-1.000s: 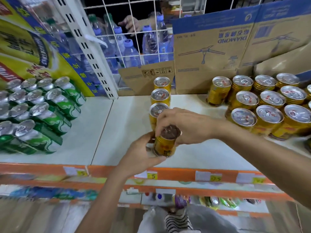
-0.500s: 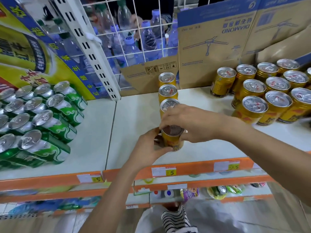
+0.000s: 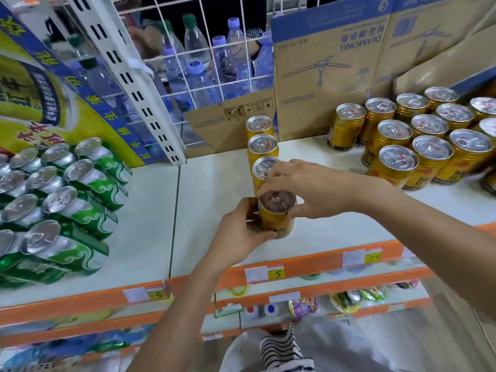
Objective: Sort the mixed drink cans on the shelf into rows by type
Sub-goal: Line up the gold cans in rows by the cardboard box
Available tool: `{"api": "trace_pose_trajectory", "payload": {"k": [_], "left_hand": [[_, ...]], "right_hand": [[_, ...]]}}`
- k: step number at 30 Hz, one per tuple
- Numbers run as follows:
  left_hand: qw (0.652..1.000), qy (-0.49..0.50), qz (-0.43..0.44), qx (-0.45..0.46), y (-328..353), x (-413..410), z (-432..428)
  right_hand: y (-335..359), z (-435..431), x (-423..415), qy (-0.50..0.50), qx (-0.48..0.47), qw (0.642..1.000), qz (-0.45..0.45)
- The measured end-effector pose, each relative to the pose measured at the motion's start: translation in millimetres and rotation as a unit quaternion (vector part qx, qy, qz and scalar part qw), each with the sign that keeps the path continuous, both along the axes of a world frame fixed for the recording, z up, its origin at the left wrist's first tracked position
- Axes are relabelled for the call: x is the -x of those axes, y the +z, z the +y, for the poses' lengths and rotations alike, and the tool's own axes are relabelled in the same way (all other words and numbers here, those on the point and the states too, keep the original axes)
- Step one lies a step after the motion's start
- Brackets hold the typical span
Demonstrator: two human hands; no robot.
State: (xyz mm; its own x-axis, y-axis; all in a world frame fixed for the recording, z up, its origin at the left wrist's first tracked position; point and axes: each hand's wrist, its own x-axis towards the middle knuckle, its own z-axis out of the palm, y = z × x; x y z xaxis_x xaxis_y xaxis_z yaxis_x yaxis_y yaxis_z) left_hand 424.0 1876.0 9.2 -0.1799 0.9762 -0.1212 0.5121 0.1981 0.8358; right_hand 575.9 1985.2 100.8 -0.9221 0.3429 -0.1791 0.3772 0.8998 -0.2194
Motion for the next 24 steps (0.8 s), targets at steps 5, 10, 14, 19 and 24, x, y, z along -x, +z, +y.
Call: {"api": "trace_pose_trajectory", "payload": {"k": [5,10,14,19,24], "left_hand": [[0.999,-0.011,0.030,0.029,13,7,3],[0.989,0.082,0.108,-0.067,32,16,16],[0.975,0.114,0.144,-0.124,52,3,33],[0.954,0.093,0.238,-0.158,66,-7,69],[0.928,0.072,0.342,-0.125,71,-11,117]], "right_hand": [[-1,9,1,0.028,0.021,0.999,0.019],[-2,25,-4,0.049,0.068,0.995,0.061],[2,40,-8,0.019,0.058,0.994,0.088],[-4,89,-21,-0.096,-0.036,0.993,0.064],[-4,145,-43,-0.228,-0.140,0.963,0.013]]}}
